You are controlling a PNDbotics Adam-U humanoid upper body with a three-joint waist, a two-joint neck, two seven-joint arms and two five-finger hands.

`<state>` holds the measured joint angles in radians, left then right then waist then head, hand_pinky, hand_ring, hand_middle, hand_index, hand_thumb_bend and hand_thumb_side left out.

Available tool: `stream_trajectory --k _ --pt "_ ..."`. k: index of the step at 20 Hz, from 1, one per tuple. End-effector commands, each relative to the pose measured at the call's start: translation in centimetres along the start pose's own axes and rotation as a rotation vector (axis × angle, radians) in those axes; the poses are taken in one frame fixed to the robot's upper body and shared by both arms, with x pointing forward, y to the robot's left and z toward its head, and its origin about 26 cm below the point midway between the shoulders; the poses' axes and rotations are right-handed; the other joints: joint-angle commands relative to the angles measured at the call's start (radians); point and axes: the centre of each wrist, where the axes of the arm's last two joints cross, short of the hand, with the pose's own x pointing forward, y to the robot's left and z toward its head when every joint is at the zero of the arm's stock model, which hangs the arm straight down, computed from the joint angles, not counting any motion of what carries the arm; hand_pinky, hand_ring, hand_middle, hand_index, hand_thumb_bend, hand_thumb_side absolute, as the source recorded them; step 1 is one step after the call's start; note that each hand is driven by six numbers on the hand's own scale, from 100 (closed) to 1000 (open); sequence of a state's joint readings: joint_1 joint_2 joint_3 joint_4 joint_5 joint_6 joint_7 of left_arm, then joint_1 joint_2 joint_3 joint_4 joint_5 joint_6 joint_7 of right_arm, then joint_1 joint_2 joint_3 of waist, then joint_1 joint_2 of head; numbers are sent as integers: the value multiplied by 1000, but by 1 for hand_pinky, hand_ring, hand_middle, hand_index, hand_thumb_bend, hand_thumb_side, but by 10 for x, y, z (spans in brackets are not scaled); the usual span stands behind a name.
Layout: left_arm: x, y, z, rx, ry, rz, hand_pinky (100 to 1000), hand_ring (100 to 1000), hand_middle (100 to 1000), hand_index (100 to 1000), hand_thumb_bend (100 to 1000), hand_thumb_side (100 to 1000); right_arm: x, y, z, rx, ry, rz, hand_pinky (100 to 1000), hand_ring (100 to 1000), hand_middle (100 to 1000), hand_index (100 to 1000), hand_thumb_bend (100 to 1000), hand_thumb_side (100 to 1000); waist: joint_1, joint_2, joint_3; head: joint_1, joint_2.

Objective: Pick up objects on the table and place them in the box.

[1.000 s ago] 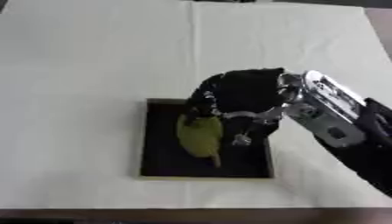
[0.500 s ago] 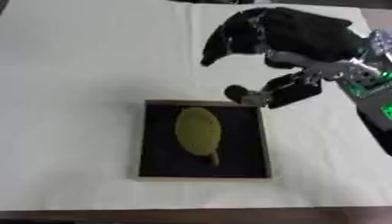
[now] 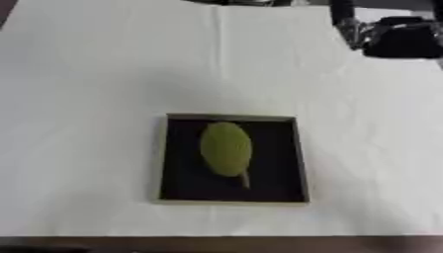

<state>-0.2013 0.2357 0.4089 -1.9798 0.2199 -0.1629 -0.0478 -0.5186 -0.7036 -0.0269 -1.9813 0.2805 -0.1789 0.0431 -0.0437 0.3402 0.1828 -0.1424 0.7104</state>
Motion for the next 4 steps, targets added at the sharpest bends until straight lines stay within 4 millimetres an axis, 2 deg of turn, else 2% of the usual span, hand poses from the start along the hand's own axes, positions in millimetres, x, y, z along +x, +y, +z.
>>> stream_trajectory --k 1,4 --pt "8 3 -4 0 -29 -19 707 723 749 755 100 603 -2 -19 6 -193 74 -37 779 588 562 760 100 245 5 -17 -5 6 -6" --pt "8 4 -3 4 -31 -20 706 723 749 755 100 602 -8 -20 18 -325 115 -96 791 588 563 760 100 284 9 -15 -9 10 -6"
